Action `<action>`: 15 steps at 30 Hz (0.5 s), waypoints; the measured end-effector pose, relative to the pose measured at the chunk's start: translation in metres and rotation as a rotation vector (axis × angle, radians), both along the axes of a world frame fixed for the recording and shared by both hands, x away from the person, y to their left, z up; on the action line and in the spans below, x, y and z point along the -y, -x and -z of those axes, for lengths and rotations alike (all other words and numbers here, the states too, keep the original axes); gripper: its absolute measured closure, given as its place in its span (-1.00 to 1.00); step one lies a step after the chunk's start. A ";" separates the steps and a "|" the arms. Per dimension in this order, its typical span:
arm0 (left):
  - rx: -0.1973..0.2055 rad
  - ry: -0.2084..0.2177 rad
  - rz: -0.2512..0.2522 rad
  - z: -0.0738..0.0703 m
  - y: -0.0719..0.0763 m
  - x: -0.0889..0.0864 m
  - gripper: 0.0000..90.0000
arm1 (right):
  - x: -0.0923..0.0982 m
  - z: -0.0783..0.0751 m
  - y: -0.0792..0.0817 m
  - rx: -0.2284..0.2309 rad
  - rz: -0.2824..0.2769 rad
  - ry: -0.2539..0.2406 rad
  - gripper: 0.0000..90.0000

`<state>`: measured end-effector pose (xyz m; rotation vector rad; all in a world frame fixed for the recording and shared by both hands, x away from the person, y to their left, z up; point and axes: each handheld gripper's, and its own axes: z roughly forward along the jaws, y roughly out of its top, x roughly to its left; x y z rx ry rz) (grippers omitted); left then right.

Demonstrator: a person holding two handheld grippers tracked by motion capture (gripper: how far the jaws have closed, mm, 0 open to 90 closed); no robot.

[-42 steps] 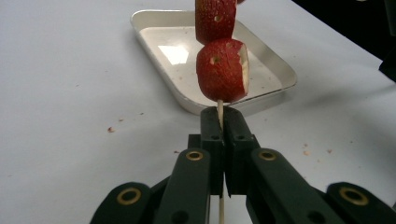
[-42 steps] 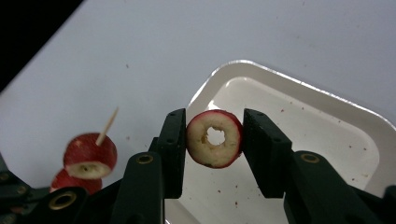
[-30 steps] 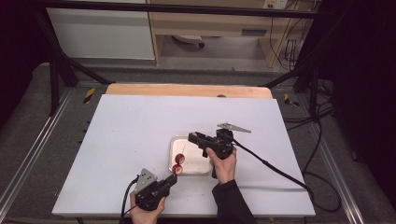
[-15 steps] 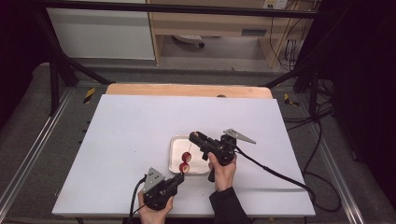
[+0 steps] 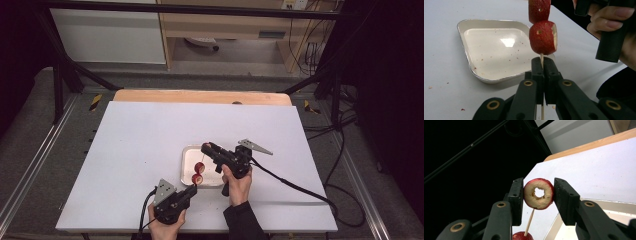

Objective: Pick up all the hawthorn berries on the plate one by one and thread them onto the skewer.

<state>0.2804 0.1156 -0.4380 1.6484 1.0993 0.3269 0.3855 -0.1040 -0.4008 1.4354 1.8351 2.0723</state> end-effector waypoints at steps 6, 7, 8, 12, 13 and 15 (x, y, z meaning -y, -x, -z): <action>-0.003 0.005 -0.006 0.000 0.000 0.000 0.96 | -0.001 0.002 0.001 -0.010 -0.013 0.007 0.37; -0.005 0.007 -0.006 0.000 -0.001 0.000 0.96 | -0.002 0.003 0.001 -0.010 -0.018 0.010 0.37; -0.006 0.008 -0.009 0.000 -0.001 0.000 0.96 | -0.002 0.004 0.001 -0.014 -0.023 0.012 0.37; -0.014 0.007 -0.013 0.000 -0.001 0.000 0.96 | -0.004 0.007 0.003 -0.019 -0.034 0.027 0.37; -0.019 0.006 -0.014 0.000 -0.002 0.000 0.96 | -0.004 0.007 0.004 -0.015 -0.031 0.038 0.37; -0.021 0.019 -0.023 0.000 -0.002 0.001 0.96 | -0.005 0.009 0.004 -0.013 -0.040 0.042 0.37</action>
